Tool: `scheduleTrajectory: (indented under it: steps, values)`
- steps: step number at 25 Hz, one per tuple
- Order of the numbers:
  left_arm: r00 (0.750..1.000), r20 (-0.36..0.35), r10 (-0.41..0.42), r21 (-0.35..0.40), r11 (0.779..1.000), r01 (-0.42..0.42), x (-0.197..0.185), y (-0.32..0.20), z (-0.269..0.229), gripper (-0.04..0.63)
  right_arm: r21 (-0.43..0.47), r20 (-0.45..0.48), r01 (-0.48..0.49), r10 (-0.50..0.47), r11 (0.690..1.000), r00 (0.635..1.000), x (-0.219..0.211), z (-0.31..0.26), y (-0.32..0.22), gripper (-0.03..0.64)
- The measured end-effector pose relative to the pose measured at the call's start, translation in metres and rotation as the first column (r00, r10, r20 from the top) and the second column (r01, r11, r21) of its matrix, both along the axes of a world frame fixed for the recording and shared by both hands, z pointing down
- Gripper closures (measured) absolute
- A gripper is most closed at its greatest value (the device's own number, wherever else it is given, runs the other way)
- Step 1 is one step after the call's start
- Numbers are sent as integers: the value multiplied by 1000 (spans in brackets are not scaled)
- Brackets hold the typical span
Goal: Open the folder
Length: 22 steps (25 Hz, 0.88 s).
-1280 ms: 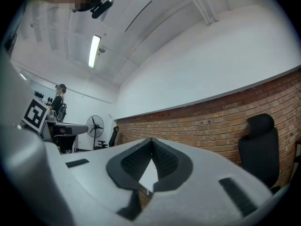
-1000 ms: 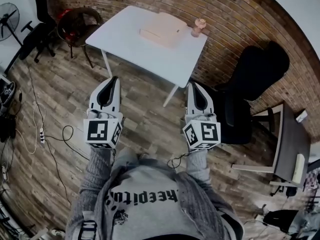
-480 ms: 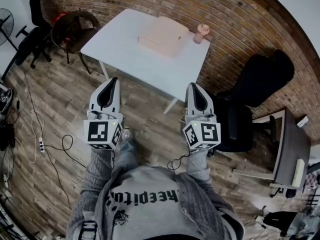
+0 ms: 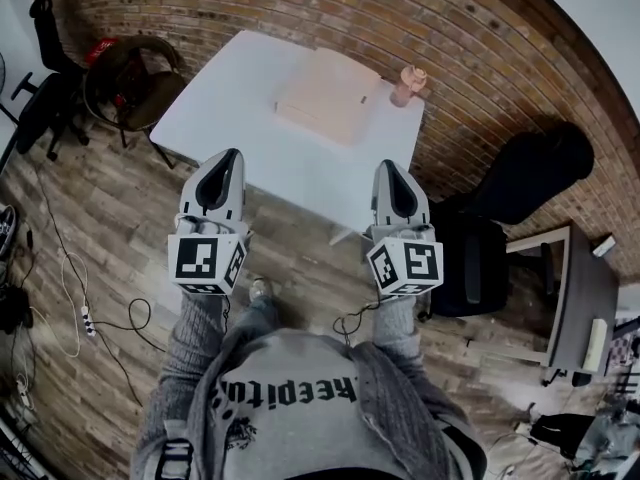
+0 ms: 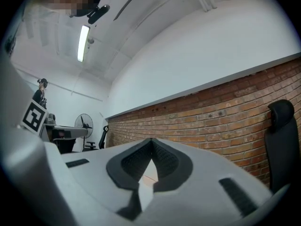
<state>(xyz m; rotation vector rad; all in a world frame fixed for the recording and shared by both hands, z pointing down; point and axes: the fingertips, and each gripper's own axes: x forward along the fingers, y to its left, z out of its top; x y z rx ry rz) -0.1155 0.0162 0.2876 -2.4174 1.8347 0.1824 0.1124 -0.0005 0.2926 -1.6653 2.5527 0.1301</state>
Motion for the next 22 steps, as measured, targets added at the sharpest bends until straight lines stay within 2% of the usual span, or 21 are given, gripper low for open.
scheduleTrajectory:
  steps: [14,22]
  values:
    - [996,10,88,1,996,-88,-54,-126,-1,583,-2,19,-81,81,997,997,-53,1,-109,612]
    - [991,-17,133,-54,990,-133,-48,-172,25,583,-64,-7,-139,139,988,990,-42,25,-139,612]
